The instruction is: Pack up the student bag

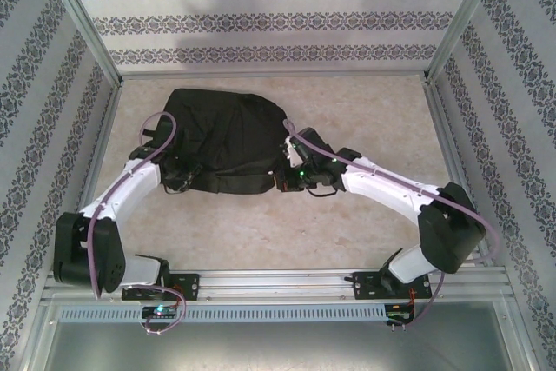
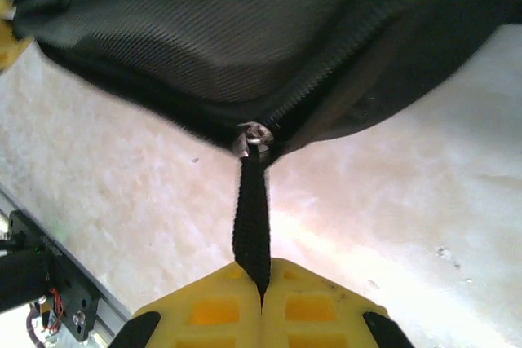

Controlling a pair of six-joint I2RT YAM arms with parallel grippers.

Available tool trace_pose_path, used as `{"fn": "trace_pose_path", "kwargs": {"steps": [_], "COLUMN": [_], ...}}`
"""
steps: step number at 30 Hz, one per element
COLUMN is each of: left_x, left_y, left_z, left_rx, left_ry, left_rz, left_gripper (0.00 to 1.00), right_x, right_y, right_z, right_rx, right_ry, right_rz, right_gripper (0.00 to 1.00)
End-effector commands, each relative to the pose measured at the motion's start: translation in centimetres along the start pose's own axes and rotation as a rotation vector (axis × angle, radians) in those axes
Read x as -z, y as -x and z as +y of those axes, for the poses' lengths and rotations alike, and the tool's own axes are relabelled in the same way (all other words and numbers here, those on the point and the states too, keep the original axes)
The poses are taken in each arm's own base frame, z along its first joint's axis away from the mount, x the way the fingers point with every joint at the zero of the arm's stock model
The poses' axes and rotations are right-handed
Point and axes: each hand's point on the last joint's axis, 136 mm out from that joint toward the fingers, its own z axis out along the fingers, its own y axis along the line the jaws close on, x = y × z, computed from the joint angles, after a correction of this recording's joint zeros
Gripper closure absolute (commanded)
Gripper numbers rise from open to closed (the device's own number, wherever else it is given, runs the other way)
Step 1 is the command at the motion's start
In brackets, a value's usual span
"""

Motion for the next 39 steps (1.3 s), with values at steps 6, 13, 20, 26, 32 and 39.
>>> {"fn": "trace_pose_path", "kwargs": {"steps": [6,13,20,26,32,39], "left_x": [1.0,4.1,4.0,3.6,1.4,0.0], "left_y": [2.8,1.1,-5.5,-8.7,-9.7,-10.5], "left_z": [-9.3,-9.5,-5.3,-4.9,-5.1,-5.8], "left_rx": [-0.235,-0.242,-0.176,-0.192,-0.192,-0.212], "left_ry": [-0.094,-0.159,-0.228,-0.25,-0.226,-0.216], "left_rz": [-0.099,-0.055,0.136,0.183,0.207,0.22], "left_gripper": [0.41,0.26,0.3,0.31,0.34,0.45], "right_x": [0.5,-0.9,-2.4,-3.4,-3.1,-2.7], "right_y": [-5.0,-5.6,-4.7,-5.3,-5.5,-5.5], "right_z": [3.1,5.9,9.2,10.7,10.6,10.0], "right_rx": [0.02,-0.001,-0.047,-0.022,-0.021,-0.018], "right_ry": [0.058,0.124,0.252,0.265,0.262,0.239], "right_rz": [0.04,0.04,0.032,0.065,0.06,0.055], "right_gripper": [1.0,1.0,1.0,1.0,1.0,1.0]}}
